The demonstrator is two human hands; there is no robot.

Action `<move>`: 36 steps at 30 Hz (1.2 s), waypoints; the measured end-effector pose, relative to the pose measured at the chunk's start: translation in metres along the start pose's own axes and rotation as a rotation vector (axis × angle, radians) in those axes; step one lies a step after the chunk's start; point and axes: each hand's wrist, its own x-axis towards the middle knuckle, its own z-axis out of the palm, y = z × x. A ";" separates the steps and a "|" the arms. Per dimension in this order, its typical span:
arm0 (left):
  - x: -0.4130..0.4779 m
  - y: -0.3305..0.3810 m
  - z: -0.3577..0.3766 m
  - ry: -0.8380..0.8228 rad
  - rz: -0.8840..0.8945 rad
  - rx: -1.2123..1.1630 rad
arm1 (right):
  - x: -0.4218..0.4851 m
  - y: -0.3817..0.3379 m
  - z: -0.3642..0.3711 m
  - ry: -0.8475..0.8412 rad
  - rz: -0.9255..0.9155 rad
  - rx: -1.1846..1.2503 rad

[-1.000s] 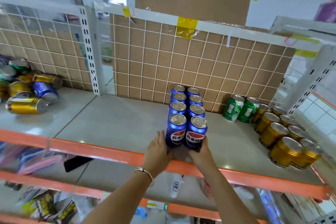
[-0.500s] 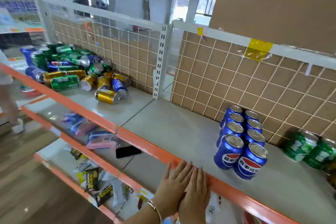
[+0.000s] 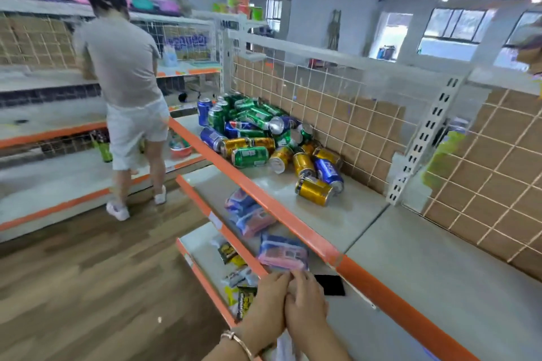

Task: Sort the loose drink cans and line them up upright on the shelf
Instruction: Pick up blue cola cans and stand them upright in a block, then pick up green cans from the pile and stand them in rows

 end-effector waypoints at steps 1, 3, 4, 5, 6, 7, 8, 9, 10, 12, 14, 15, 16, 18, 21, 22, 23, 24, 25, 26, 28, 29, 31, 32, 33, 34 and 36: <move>0.001 0.092 -0.067 -0.146 0.009 -0.019 | 0.013 -0.002 0.011 0.032 -0.011 -0.070; 0.003 0.144 -0.133 -0.101 -0.069 -0.355 | 0.039 -0.006 0.033 0.056 -0.007 -0.045; 0.010 0.145 -0.149 -0.055 -0.085 -0.234 | 0.051 -0.016 0.041 0.051 0.014 -0.017; 0.021 0.132 -0.155 -0.080 -0.066 -0.041 | 0.063 -0.030 0.048 0.051 0.010 -0.017; 0.030 0.136 -0.170 -0.167 -0.088 0.004 | 0.072 -0.040 0.055 0.039 0.012 -0.011; 0.037 0.135 -0.183 -0.190 -0.178 -0.022 | 0.082 -0.049 0.060 0.042 0.021 -0.007; 0.048 0.122 -0.189 -0.144 -0.255 -0.005 | 0.090 -0.056 0.063 0.026 0.044 0.004; 0.057 0.112 -0.193 -0.161 -0.232 0.056 | 0.100 -0.063 0.065 0.025 0.052 0.034; 0.063 0.107 -0.198 -0.183 -0.280 -0.032 | 0.108 -0.066 0.066 0.035 0.050 0.042; 0.086 0.100 -0.203 -0.230 -0.334 -0.062 | 0.129 -0.073 0.062 0.052 0.030 0.021; 0.112 0.098 -0.207 -0.255 -0.371 -0.108 | 0.154 -0.076 0.056 0.071 0.015 -0.012; 0.126 0.099 -0.206 -0.240 -0.360 -0.114 | 0.167 -0.078 0.052 0.090 0.007 -0.007; 0.140 0.100 -0.204 -0.221 -0.353 -0.142 | 0.180 -0.080 0.048 0.113 0.000 -0.002; 0.170 0.100 -0.200 -0.214 -0.308 -0.118 | 0.210 -0.083 0.037 0.127 -0.007 0.004; 0.218 0.089 -0.194 -0.151 -0.291 -0.108 | 0.257 -0.091 0.022 0.105 -0.033 -0.038; 0.232 0.086 -0.194 -0.132 -0.320 -0.132 | 0.272 -0.095 0.018 0.103 -0.043 -0.031; 0.245 0.084 -0.195 -0.115 -0.336 -0.136 | 0.285 -0.099 0.016 0.098 -0.064 -0.031; 0.257 0.083 -0.197 -0.107 -0.349 -0.145 | 0.297 -0.104 0.013 0.086 -0.088 -0.046; 0.269 0.081 -0.199 -0.093 -0.348 -0.150 | 0.309 -0.108 0.010 0.081 -0.119 -0.064; 0.281 0.079 -0.201 -0.072 -0.355 -0.158 | 0.321 -0.113 0.007 0.081 -0.145 -0.091; 0.298 0.077 -0.208 -0.048 -0.386 -0.149 | 0.345 -0.118 0.003 0.088 -0.205 -0.213; 0.303 0.075 -0.212 -0.051 -0.407 -0.151 | 0.354 -0.120 0.001 0.077 -0.226 -0.298; 0.312 0.071 -0.218 -0.080 -0.433 -0.174 | 0.368 -0.123 0.000 0.016 -0.251 -0.466; 0.315 0.070 -0.221 -0.105 -0.440 -0.188 | 0.374 -0.125 0.000 -0.018 -0.264 -0.538; 0.318 0.068 -0.225 -0.132 -0.436 -0.201 | 0.380 -0.125 0.001 -0.037 -0.275 -0.587; 0.321 0.066 -0.229 -0.158 -0.425 -0.212 | 0.387 -0.125 0.003 -0.033 -0.281 -0.610; 0.323 0.062 -0.238 -0.225 -0.409 -0.226 | 0.397 -0.124 0.004 0.019 -0.274 -0.617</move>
